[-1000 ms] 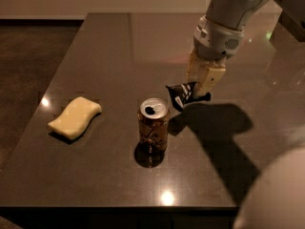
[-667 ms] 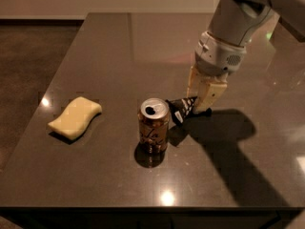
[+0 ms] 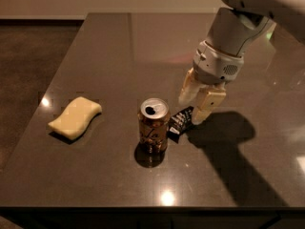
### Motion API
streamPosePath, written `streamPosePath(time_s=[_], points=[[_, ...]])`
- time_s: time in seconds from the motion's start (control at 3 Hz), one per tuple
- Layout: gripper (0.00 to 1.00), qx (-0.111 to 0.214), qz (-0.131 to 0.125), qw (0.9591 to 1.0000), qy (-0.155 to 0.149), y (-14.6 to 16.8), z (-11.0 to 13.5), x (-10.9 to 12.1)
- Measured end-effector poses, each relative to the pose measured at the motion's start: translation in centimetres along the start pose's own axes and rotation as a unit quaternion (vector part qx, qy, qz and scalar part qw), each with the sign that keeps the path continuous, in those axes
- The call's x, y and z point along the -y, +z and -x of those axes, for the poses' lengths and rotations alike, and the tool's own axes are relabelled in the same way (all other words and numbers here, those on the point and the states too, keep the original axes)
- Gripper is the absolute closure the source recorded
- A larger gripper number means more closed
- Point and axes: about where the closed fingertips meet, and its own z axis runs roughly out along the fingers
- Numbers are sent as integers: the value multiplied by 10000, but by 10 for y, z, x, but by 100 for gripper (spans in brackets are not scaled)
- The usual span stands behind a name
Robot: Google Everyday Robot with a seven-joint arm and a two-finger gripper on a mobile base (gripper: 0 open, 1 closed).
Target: Move rxbar chocolate near orange can
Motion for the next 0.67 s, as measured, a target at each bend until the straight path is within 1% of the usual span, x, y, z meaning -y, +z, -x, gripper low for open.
streamPosePath(time_s=[0.33, 0.67], points=[[0, 0, -63, 10000, -2, 1, 0, 3], [0, 0, -63, 10000, -2, 1, 0, 3]])
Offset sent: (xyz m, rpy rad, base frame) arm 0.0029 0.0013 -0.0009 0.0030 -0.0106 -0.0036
